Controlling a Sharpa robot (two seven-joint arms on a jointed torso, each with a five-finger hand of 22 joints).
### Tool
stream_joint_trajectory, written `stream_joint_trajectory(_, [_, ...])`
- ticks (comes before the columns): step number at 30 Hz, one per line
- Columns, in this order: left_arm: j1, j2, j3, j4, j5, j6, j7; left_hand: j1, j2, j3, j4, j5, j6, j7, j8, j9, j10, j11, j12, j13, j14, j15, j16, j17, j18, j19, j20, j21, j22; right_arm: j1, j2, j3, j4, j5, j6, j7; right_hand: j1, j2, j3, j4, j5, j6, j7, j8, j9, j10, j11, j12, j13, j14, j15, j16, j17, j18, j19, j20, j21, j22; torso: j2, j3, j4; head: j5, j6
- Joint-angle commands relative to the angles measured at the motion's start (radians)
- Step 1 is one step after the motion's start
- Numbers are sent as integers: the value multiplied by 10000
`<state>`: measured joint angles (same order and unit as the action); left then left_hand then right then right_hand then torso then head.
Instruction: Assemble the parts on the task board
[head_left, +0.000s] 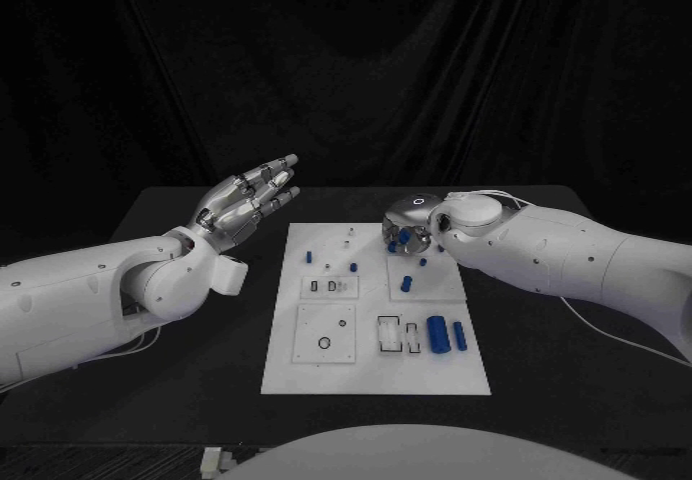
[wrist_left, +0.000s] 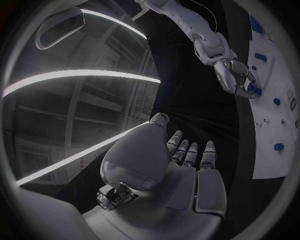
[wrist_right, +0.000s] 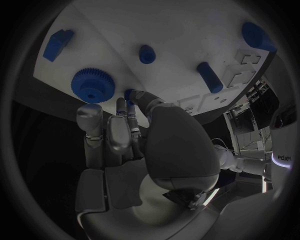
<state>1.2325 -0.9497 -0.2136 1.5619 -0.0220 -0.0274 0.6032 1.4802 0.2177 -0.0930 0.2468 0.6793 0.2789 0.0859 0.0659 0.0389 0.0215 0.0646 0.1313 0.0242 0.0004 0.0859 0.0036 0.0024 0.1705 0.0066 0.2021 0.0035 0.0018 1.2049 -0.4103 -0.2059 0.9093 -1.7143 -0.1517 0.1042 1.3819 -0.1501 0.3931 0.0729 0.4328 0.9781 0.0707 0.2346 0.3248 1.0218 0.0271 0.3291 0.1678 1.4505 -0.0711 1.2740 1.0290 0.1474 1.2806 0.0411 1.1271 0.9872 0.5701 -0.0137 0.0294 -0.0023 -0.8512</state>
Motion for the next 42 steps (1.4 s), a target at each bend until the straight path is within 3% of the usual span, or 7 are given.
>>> stream_joint_trajectory(1, [-12, 1, 11, 9, -3, 151, 45, 93, 14, 24, -17, 69, 59, 1, 55, 8, 13, 84, 65, 9, 15, 72, 9, -2, 99, -27, 73, -3, 12, -29, -6, 6, -16, 326, -544, 183, -13, 121, -90, -15, -49, 229, -17, 172, 189, 242, -28, 43, 24, 102, 2, 79, 97, -170, 139, -1, 136, 168, 10, 2, 7, 15, -39])
stream_joint_trajectory(9, [-13, -107, 10, 53, -3, 102, 0, 104, 44, 50, -21, 75, 72, 11, 63, 9, 18, 102, 83, 11, 16, 75, 10, -2, 99, -24, 84, -1, 14, 118, -122, 6, 186, 675, -840, 147, -25, 145, -157, -39, -68, 422, -6, 291, 363, 564, -26, 24, 30, 152, -11, 120, 175, -218, 260, -23, 303, 420, 8, -1, -1, 140, -120])
stream_joint_trajectory(17, [-3, -267, 12, 307, -2, -403, -25, 96, -12, 29, -30, 66, 149, 31, 96, 21, 35, 95, 133, 19, 15, 48, 8, -3, 103, -26, 83, -2, 13, 772, -335, 6, 732, 757, -817, -65, -51, 133, -195, -33, -133, 471, -1, 313, 423, 673, -21, -7, 23, 171, -10, 127, 192, -244, 322, -25, 392, 549, -14, -11, -20, 223, -215])
stream_joint_trajectory(22, [10, -363, 13, 453, -6, -699, 5, 80, -59, 4, -31, 61, 197, 43, 120, 27, 49, 96, 170, 24, 18, 27, 14, -1, 107, -24, 75, -1, 14, 1043, -156, 6, 700, 767, -809, -146, -60, 141, -200, -25, -180, 441, 5, 290, 447, 684, -16, -66, 3, 176, -6, 123, 192, -249, 329, -23, 403, 578, 22, -25, 17, 256, -215])
stream_joint_trajectory(28, [30, -477, 14, 599, -17, -903, 3, 66, -84, -12, -24, 57, 220, 51, 132, 30, 55, 93, 186, 26, 17, 21, 13, -2, 108, -25, 69, -2, 13, 1169, 181, 6, 380, 771, -854, -157, -59, 141, -199, -26, -181, 420, 9, 275, 454, 670, -15, -97, -8, 177, -4, 127, 204, -251, 328, -21, 404, 586, 138, -58, 140, 293, -118])
stream_joint_trajectory(31, [41, -497, 14, 633, -19, -957, 9, 61, -91, -17, -21, 56, 229, 50, 136, 31, 56, 93, 192, 26, 18, 18, 17, 0, 109, -26, 67, -3, 12, 1192, 304, 7, 224, 771, -828, -158, -61, 140, -200, -24, -183, 413, 11, 270, 455, 667, -12, -106, -10, 175, -3, 122, 198, -253, 333, -21, 413, 599, 218, -52, 159, 309, -79])
stream_joint_trajectory(42, [59, -536, 15, 669, -22, -1028, 46, 48, -107, -30, -10, 55, 248, 55, 148, 33, 63, 93, 214, 29, 20, 11, 21, 2, 110, -23, 60, 0, 15, 1171, 781, 7, -387, 771, -717, -124, -66, 115, -200, -28, -184, 320, 45, 198, 464, 659, 30, -192, -38, 177, 19, 138, 239, -265, 337, -9, 434, 650, 589, -49, 319, 258, 330])
